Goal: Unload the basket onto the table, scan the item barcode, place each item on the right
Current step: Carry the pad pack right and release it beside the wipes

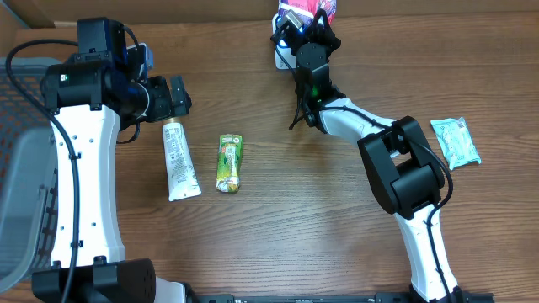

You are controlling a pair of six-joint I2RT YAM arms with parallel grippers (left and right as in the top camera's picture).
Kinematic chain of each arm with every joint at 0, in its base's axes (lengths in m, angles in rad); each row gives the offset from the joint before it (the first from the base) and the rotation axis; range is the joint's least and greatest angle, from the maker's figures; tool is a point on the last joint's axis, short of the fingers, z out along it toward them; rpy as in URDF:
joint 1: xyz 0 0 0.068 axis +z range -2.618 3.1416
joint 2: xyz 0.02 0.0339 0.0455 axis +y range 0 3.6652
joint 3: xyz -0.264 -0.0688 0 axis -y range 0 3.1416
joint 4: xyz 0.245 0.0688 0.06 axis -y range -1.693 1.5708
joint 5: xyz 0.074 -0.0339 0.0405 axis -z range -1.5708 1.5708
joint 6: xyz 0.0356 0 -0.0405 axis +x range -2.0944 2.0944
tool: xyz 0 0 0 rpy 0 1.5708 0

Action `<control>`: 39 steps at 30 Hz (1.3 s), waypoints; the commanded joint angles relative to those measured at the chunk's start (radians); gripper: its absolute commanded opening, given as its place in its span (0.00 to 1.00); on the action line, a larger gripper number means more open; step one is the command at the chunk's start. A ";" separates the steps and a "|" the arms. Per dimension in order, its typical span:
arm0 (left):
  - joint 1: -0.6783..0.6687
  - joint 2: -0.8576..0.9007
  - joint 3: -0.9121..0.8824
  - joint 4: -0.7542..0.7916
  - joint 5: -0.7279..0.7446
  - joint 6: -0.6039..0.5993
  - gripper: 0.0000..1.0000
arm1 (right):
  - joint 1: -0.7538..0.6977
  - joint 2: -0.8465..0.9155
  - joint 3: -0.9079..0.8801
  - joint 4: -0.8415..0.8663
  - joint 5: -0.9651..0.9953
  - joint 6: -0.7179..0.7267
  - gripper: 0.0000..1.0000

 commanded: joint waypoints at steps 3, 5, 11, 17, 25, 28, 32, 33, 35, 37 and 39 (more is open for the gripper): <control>-0.002 0.010 0.004 0.003 0.003 -0.003 0.99 | -0.002 0.001 0.007 0.000 -0.001 0.026 0.04; -0.002 0.010 0.004 0.003 0.003 -0.003 1.00 | -0.002 0.001 0.007 0.000 0.004 0.026 0.04; -0.005 0.010 0.004 0.003 0.003 -0.003 1.00 | -0.007 0.001 0.007 0.001 0.018 0.025 0.04; -0.005 0.010 0.004 0.003 0.003 -0.003 1.00 | -0.025 0.001 0.007 0.001 0.018 0.025 0.04; -0.006 0.010 0.004 0.003 0.004 -0.003 1.00 | -0.021 0.001 0.007 0.042 0.044 0.003 0.04; -0.006 0.010 0.004 0.003 0.003 -0.003 1.00 | 0.000 0.001 0.007 0.118 0.098 -0.068 0.04; -0.006 0.010 0.004 0.003 0.003 -0.003 1.00 | 0.047 -0.017 0.007 0.180 0.173 -0.132 0.04; -0.006 0.010 0.004 0.003 0.004 -0.003 0.99 | 0.060 -0.029 0.007 0.177 0.195 -0.129 0.04; -0.008 0.010 0.004 0.003 0.004 -0.003 0.99 | 0.080 -0.057 0.007 0.168 0.240 -0.105 0.04; -0.008 0.010 0.004 0.003 0.004 -0.003 0.99 | 0.095 -0.102 0.007 0.131 0.294 -0.035 0.04; -0.007 0.010 0.004 0.003 0.004 -0.003 0.99 | 0.106 -0.157 0.007 0.027 0.329 0.035 0.04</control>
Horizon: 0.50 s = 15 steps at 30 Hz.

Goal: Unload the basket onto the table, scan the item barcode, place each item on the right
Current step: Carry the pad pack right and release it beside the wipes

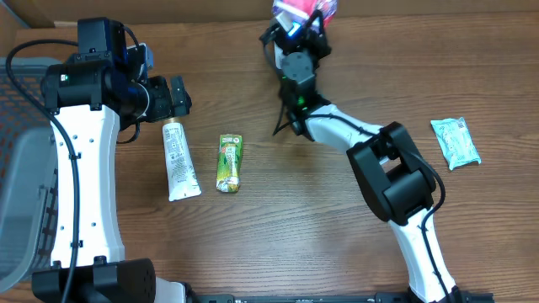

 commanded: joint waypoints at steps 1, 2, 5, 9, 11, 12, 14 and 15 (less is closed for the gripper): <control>-0.006 0.010 0.004 0.004 0.003 -0.003 1.00 | 0.019 -0.169 0.008 -0.138 0.113 0.147 0.04; -0.006 0.010 0.004 0.003 0.003 -0.003 0.99 | 0.023 -0.201 0.008 -0.217 0.114 0.195 0.04; -0.006 0.010 0.004 0.004 0.003 -0.003 1.00 | 0.041 -0.333 0.008 -0.567 0.086 0.431 0.04; -0.007 0.010 0.004 0.004 0.003 -0.003 0.99 | 0.051 -0.486 0.008 -0.924 -0.002 0.751 0.04; -0.007 0.010 0.004 0.004 0.003 -0.003 1.00 | 0.051 -0.564 0.008 -1.104 -0.112 0.942 0.04; -0.007 0.010 0.004 0.004 0.003 -0.003 1.00 | 0.048 -0.601 0.008 -1.179 -0.174 1.028 0.04; -0.006 0.010 0.004 0.004 0.003 -0.003 0.99 | 0.031 -0.666 0.008 -1.307 -0.317 1.211 0.04; -0.006 0.010 0.004 0.004 0.003 -0.003 1.00 | 0.015 -0.696 0.008 -1.368 -0.403 1.301 0.04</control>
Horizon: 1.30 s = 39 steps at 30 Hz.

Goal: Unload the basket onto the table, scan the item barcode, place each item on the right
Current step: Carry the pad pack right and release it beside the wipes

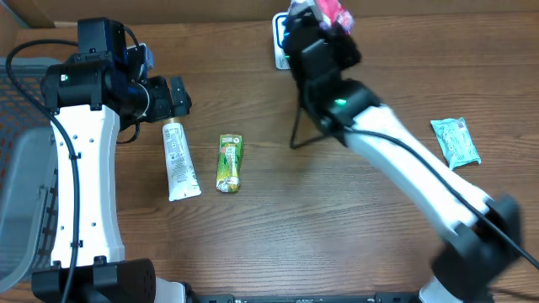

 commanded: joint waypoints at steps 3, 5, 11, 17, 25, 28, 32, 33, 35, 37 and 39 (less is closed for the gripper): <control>-0.006 0.010 0.004 0.003 0.003 -0.003 1.00 | -0.095 -0.166 0.011 -0.254 -0.485 0.632 0.04; -0.006 0.010 0.004 0.003 0.003 -0.003 1.00 | -0.156 -0.185 0.011 -0.354 -0.587 0.702 0.04; -0.006 0.010 0.004 0.003 0.003 -0.003 1.00 | -0.379 -0.176 -0.022 -0.586 -0.752 0.761 0.04; -0.006 0.010 0.004 0.003 0.003 -0.003 0.99 | -0.649 -0.145 -0.175 -0.563 -0.764 0.824 0.04; -0.006 0.010 0.004 0.003 0.003 -0.003 0.99 | -0.855 -0.127 -0.427 -0.374 -0.769 0.885 0.04; -0.006 0.010 0.004 0.003 0.003 -0.003 1.00 | -0.897 -0.127 -0.455 -0.334 -0.769 0.884 0.15; -0.006 0.010 0.004 0.003 0.003 -0.003 0.99 | -0.929 -0.127 -0.455 -0.309 -0.770 0.884 0.63; -0.006 0.010 0.004 0.003 0.003 -0.003 0.99 | -0.932 -0.127 -0.455 -0.304 -0.770 0.884 0.70; -0.006 0.010 0.004 0.003 0.003 -0.003 1.00 | -0.932 -0.127 -0.439 -0.304 -0.783 0.871 0.79; -0.006 0.010 0.004 0.003 0.003 -0.003 1.00 | -0.930 -0.129 -0.391 -0.329 -0.826 0.817 0.86; -0.006 0.010 0.004 0.003 0.003 -0.003 1.00 | -0.921 -0.136 -0.337 -0.372 -0.844 0.800 0.87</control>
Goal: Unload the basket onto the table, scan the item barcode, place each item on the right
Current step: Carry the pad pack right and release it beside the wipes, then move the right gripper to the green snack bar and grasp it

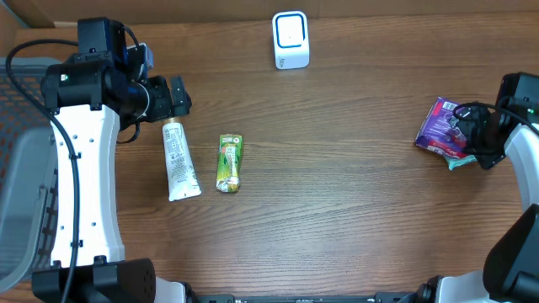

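A white barcode scanner (pixel 290 39) stands at the back middle of the table. My right gripper (pixel 461 135) is at the far right, shut on a purple snack packet (pixel 438 135) that hangs low over the spot where a teal packet (pixel 457 163) lies, only a corner of it showing. My left gripper (pixel 179 94) stands open at the back left, just above the cap end of a white tube (pixel 179 160). A green packet (pixel 229 162) lies beside the tube.
A grey mesh basket (pixel 17 177) fills the left edge. The left arm's white links run down the left side. A cardboard wall lines the back of the table.
My right arm has moved from the scanner at the back middle to the far right edge, with the purple packet in its gripper. The scanner now shows in full. The left arm is unchanged.
My right gripper held the purple packet over the scanner at the back middle, and stayed there through three moments with small shifts. Now the packet is at the far right, over the teal packet. The left arm, tube and green packet have not moved.
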You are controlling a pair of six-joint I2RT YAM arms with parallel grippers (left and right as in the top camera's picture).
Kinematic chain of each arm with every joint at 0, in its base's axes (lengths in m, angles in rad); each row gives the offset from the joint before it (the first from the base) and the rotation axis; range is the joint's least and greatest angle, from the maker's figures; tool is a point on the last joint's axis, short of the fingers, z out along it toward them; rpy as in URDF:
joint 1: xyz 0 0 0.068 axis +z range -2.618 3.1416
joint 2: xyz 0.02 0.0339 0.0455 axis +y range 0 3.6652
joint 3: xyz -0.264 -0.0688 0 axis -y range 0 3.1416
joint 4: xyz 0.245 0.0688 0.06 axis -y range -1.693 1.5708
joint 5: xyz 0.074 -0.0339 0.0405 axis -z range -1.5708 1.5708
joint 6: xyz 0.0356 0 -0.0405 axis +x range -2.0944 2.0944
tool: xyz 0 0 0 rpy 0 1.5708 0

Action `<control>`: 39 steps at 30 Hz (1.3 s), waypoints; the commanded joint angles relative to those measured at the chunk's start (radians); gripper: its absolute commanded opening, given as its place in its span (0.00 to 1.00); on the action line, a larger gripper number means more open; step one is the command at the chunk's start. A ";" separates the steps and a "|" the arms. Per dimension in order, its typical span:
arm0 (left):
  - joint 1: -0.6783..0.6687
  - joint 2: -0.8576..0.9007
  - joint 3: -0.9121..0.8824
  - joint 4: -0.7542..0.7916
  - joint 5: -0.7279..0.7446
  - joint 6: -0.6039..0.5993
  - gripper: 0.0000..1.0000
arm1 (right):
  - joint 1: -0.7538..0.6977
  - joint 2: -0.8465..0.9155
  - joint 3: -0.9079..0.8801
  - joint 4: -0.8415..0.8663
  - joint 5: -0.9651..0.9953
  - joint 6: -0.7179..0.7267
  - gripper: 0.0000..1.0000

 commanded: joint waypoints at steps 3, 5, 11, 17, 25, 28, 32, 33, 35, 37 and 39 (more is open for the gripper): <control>-0.006 0.010 0.004 0.004 0.003 -0.003 1.00 | 0.050 -0.040 0.233 -0.134 -0.051 -0.081 0.92; -0.006 0.010 0.004 0.004 0.003 -0.003 0.99 | 0.089 -0.042 0.312 -0.191 -0.068 -0.108 0.95; -0.006 0.010 0.004 0.004 0.003 -0.003 1.00 | 0.241 -0.039 0.384 -0.179 -0.272 -0.203 0.97; -0.006 0.010 0.004 0.004 0.003 -0.003 1.00 | 0.446 0.016 0.381 -0.153 -0.357 -0.191 0.95; -0.006 0.010 0.004 0.004 0.003 -0.003 0.99 | 0.710 0.172 0.381 -0.116 -0.356 -0.159 0.84; -0.006 0.010 0.004 0.004 0.003 -0.003 1.00 | 0.783 0.233 0.381 -0.084 -0.357 -0.115 0.81; -0.006 0.010 0.004 0.004 0.003 -0.003 1.00 | 0.875 0.301 0.381 -0.042 -0.357 -0.090 0.80; -0.006 0.010 0.004 0.004 0.003 -0.003 0.99 | 0.895 0.313 0.381 -0.033 -0.357 -0.090 0.80; -0.006 0.010 0.004 0.004 0.003 -0.003 1.00 | 0.933 0.339 0.381 -0.013 -0.357 -0.089 0.80; -0.006 0.010 0.004 0.004 0.003 -0.003 1.00 | 0.966 0.365 0.381 0.005 -0.356 -0.062 0.80; -0.006 0.010 0.004 0.004 0.003 -0.003 1.00 | 0.993 0.391 0.381 0.026 -0.357 -0.035 0.80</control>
